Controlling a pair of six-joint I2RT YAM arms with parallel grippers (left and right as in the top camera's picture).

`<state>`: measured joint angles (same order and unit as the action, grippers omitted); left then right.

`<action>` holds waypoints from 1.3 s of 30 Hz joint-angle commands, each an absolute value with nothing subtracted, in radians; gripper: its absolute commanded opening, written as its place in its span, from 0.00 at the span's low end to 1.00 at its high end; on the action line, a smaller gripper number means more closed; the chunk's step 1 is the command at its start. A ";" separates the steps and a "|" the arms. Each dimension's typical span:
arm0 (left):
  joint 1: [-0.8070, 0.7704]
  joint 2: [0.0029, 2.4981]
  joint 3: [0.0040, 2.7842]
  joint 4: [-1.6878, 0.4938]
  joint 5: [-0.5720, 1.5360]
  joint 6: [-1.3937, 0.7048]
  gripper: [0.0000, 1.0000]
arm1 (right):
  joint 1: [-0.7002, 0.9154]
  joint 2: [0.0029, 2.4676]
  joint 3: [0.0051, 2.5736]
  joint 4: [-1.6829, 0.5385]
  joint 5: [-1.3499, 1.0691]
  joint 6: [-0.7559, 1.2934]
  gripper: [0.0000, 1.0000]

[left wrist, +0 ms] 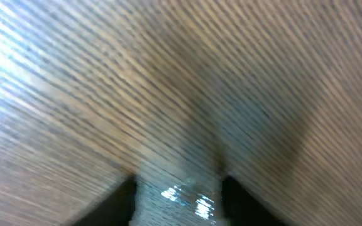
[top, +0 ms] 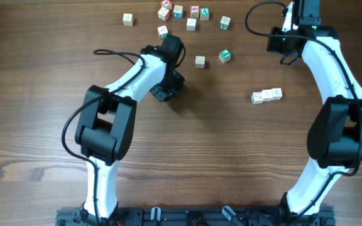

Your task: Form a horizontal line

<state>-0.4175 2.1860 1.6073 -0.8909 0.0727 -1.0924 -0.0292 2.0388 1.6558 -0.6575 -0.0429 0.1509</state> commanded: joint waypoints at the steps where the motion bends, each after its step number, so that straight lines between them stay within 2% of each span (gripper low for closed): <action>1: -0.423 2.178 1.586 -0.890 0.091 -1.108 0.88 | -0.027 2.117 1.658 -0.683 -0.025 0.130 0.05; 3: -0.424 2.178 1.586 -0.884 0.089 -1.108 0.98 | -0.027 2.138 1.658 -0.698 -0.026 0.131 0.05; 5: -0.423 2.178 1.586 -0.879 0.088 -1.107 1.00 | -0.027 2.148 1.658 -0.704 -0.039 0.130 0.05; 10: -0.423 2.178 1.586 -0.876 0.084 -1.107 1.00 | -0.026 2.149 1.658 -0.761 -0.167 0.130 0.05; 39: -0.424 2.178 1.586 -0.873 0.080 -1.107 1.00 | -0.025 2.153 1.608 -0.973 -0.158 0.134 0.05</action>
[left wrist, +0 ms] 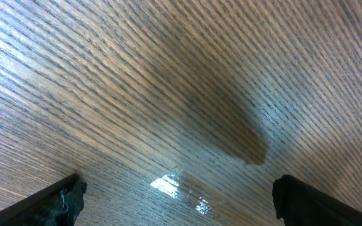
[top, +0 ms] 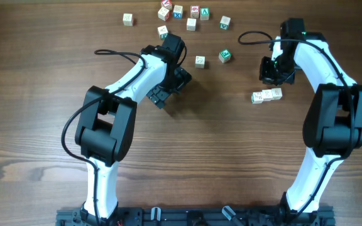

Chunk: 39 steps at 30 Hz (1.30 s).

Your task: Form a horizontal line

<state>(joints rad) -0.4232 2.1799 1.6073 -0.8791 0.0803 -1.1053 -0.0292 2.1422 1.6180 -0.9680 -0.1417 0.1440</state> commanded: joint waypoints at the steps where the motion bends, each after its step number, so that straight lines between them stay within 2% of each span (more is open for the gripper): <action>1: -0.424 2.178 1.586 -0.873 0.080 -1.107 1.00 | -0.025 2.153 1.608 -0.971 -0.158 0.133 0.05; 21: -0.424 2.179 1.586 -0.873 0.077 -1.107 1.00 | -0.026 2.157 1.607 -0.871 -0.155 0.134 0.05; 39: -0.424 2.179 1.586 -0.872 0.073 -1.107 1.00 | -0.026 2.157 1.607 -1.007 -0.157 0.138 0.05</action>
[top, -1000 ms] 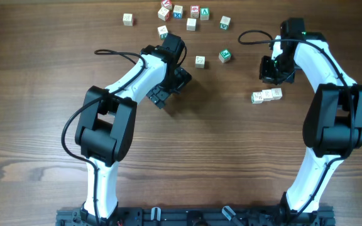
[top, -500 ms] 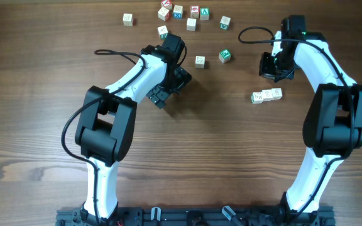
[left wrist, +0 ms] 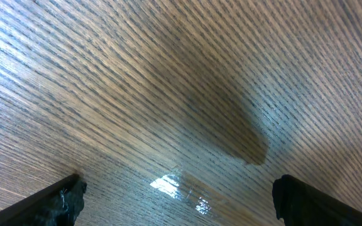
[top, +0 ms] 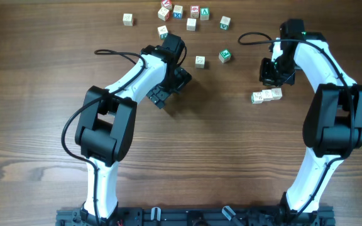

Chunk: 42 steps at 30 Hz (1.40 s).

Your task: Form a horizontal line

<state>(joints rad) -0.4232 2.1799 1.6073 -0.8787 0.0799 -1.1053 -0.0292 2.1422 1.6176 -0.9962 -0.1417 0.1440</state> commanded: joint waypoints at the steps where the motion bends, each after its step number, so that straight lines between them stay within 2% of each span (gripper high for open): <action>1: -0.424 2.179 1.586 -0.872 0.073 -1.107 1.00 | -0.026 2.157 1.607 -1.009 -0.157 0.138 0.05; 36: -0.424 2.179 1.586 -0.872 0.073 -1.108 1.00 | -0.026 2.157 1.607 -1.051 -0.157 0.138 0.05; 42: -0.424 2.179 1.586 -0.871 0.073 -1.108 1.00 | -0.027 2.157 1.608 -0.921 -0.118 0.139 0.04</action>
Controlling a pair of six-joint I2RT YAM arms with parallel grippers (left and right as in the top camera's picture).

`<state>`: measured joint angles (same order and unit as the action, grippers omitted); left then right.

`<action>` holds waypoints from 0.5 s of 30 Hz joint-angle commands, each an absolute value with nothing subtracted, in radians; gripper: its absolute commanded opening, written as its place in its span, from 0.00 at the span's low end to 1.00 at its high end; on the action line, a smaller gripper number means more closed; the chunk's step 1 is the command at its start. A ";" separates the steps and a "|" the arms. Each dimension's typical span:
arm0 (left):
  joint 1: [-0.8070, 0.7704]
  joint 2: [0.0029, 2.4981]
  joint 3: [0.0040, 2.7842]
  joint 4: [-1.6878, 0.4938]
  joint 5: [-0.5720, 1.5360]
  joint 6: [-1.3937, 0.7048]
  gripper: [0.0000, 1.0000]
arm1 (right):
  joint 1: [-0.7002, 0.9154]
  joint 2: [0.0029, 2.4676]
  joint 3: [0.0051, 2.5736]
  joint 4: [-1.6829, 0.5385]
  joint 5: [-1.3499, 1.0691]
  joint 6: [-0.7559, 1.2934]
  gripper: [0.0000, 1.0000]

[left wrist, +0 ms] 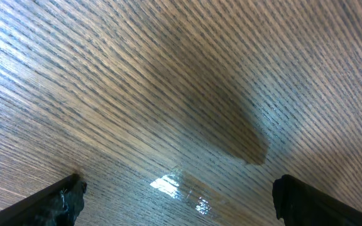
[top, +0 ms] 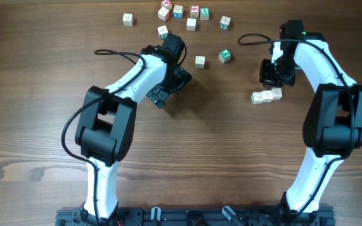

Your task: Form a horizontal line

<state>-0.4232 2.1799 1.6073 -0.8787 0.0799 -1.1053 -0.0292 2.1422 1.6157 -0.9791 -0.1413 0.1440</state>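
Observation:
Three pale letter blocks form a short row (top: 266, 95) on the right of the wooden table. My right gripper (top: 271, 75) hovers just behind the row; the overhead view does not show how its jaws stand. Loose blocks lie scattered at the back, among them a green one (top: 225, 56) and a plain one (top: 200, 61). My left gripper (top: 158, 96) is left of centre. In the left wrist view the left gripper (left wrist: 178, 201) stands wide open over bare wood, with its fingertips (left wrist: 61, 198) at the frame's lower corners.
Several more blocks sit in a cluster (top: 184, 14) at the table's far edge, with a single one (top: 127, 19) off to its left. The left arm's cable (top: 109, 53) loops over the table behind that arm.
The right-hand block of the row sits slightly closer in and a little askew. My right gripper has barely shifted above it. The left arm and its open jaws have not moved.
At first my left gripper had its jaws close together over the wood, and the right arm was far back at the table's corner. By 2.7 s ago the left jaws stood wide open and the right gripper was just behind the three-block row, where it stays.

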 commanded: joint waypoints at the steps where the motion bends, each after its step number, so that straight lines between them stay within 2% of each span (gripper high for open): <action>1: -0.424 2.179 1.586 -0.872 0.072 -1.108 1.00 | -0.027 2.157 1.608 -0.895 -0.085 0.142 0.05; 5: -0.424 2.179 1.586 -0.872 0.070 -1.107 1.00 | -0.027 2.157 1.608 -0.857 0.045 0.168 0.05; 15: -0.426 2.179 1.586 -0.865 0.069 -1.107 1.00 | -0.027 2.157 1.608 -0.937 0.046 0.167 0.04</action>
